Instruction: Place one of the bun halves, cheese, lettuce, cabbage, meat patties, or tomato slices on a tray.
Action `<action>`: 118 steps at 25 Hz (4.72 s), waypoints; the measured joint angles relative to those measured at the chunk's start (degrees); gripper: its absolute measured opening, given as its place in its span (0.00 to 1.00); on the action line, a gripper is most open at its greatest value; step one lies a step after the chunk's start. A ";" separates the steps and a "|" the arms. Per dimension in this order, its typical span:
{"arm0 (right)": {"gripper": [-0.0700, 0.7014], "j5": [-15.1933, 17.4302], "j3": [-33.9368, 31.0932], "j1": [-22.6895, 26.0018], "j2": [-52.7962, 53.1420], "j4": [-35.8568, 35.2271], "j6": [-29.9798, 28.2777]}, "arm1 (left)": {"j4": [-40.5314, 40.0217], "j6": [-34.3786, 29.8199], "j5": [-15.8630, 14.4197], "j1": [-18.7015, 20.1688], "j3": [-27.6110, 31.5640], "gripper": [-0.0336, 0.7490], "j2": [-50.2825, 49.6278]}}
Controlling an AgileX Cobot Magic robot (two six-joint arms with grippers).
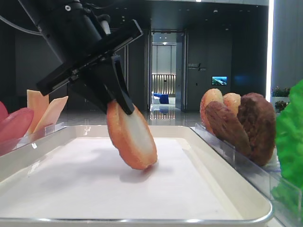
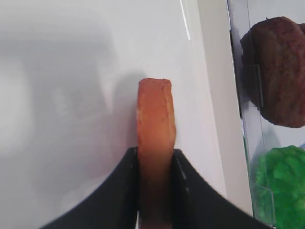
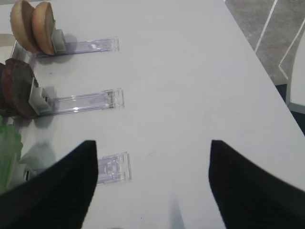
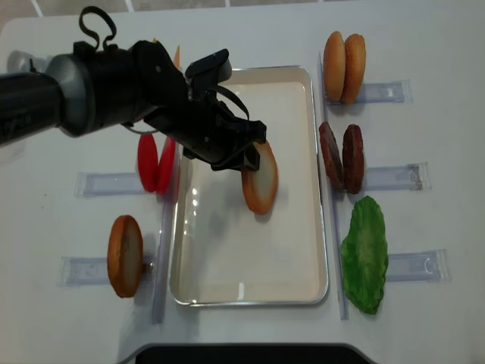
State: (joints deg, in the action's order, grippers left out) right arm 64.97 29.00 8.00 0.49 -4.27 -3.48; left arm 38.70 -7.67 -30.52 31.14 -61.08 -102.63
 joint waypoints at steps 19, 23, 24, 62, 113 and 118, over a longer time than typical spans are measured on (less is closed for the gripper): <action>0.70 0.00 0.00 0.00 0.00 0.00 0.00 | 0.00 0.00 -0.17 0.00 0.00 0.21 0.00; 0.70 0.00 0.00 0.00 0.00 0.00 0.00 | 0.00 0.34 -0.22 0.00 0.00 0.21 0.00; 0.70 0.00 0.00 0.00 0.00 0.00 0.00 | -0.06 0.44 -0.28 0.00 0.00 0.21 0.00; 0.70 0.00 0.00 0.00 0.00 0.00 0.00 | -24.61 22.07 -26.41 -4.22 -14.89 0.80 7.62; 0.70 0.00 0.00 0.00 0.00 0.00 0.00 | -39.49 5.49 -32.66 -37.30 34.03 0.68 87.67; 0.70 0.00 0.00 0.00 0.00 0.00 0.00 | -38.23 3.75 -32.82 -37.30 34.03 0.68 99.96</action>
State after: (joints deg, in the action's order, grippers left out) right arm 64.97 29.00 8.00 0.49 -4.27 -3.48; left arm 0.47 -3.92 -63.35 -6.16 -27.06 -2.68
